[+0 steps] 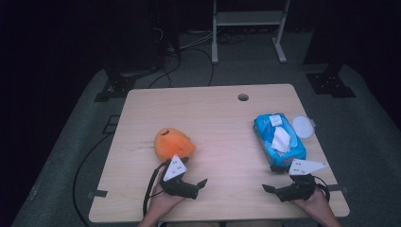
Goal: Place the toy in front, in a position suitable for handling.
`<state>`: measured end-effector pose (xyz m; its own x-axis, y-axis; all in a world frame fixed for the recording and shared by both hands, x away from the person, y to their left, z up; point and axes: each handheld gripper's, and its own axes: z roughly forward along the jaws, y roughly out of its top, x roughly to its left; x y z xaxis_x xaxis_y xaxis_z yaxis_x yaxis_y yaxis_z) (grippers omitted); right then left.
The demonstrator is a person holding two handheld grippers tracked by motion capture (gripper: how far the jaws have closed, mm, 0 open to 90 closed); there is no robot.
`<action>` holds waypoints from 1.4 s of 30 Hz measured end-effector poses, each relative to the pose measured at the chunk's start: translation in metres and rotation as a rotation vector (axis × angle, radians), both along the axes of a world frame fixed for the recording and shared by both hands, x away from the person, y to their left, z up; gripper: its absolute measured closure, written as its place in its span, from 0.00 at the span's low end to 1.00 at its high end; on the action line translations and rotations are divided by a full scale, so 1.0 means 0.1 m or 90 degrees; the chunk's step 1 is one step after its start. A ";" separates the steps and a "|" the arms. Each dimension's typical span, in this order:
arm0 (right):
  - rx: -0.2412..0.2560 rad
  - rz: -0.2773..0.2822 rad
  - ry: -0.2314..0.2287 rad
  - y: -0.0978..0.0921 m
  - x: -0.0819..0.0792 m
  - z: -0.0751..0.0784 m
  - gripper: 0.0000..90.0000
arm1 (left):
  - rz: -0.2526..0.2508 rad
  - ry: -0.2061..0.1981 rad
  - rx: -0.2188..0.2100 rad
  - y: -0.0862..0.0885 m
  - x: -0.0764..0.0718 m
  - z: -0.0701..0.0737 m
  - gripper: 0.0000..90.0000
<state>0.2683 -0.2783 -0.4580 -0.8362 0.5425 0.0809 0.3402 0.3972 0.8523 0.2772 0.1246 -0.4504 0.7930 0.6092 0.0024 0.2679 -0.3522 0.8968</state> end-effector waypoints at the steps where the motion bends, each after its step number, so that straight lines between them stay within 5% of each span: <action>1: 0.006 -0.001 -0.002 0.00 0.00 0.00 0.23 | 0.000 0.001 0.003 -0.01 -0.01 0.01 0.00; 11: 0.019 -0.002 0.005 0.00 0.06 0.01 0.22 | 0.005 -0.033 -0.002 0.06 0.00 0.21 0.00; 18: 0.025 -0.007 0.003 -0.01 0.06 0.02 0.22 | 0.039 -0.069 -0.022 0.32 0.18 0.51 0.00; 29: 0.018 0.007 0.004 0.06 0.05 0.02 0.22 | 0.075 -0.090 -0.017 0.70 0.41 0.61 0.00; 37: 0.018 0.012 0.003 0.06 0.05 0.02 0.22 | 0.088 -0.067 0.007 0.87 0.62 0.54 0.00; 42: 0.018 0.014 0.002 0.05 0.04 0.02 0.22 | 0.083 -0.027 0.005 0.90 0.79 0.45 0.00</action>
<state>0.2722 -0.2728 -0.4559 -0.8473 0.5218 0.0989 0.3351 0.3808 0.8618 0.3565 0.2147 -0.4057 0.7061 0.7071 0.0393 0.2743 -0.3243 0.9053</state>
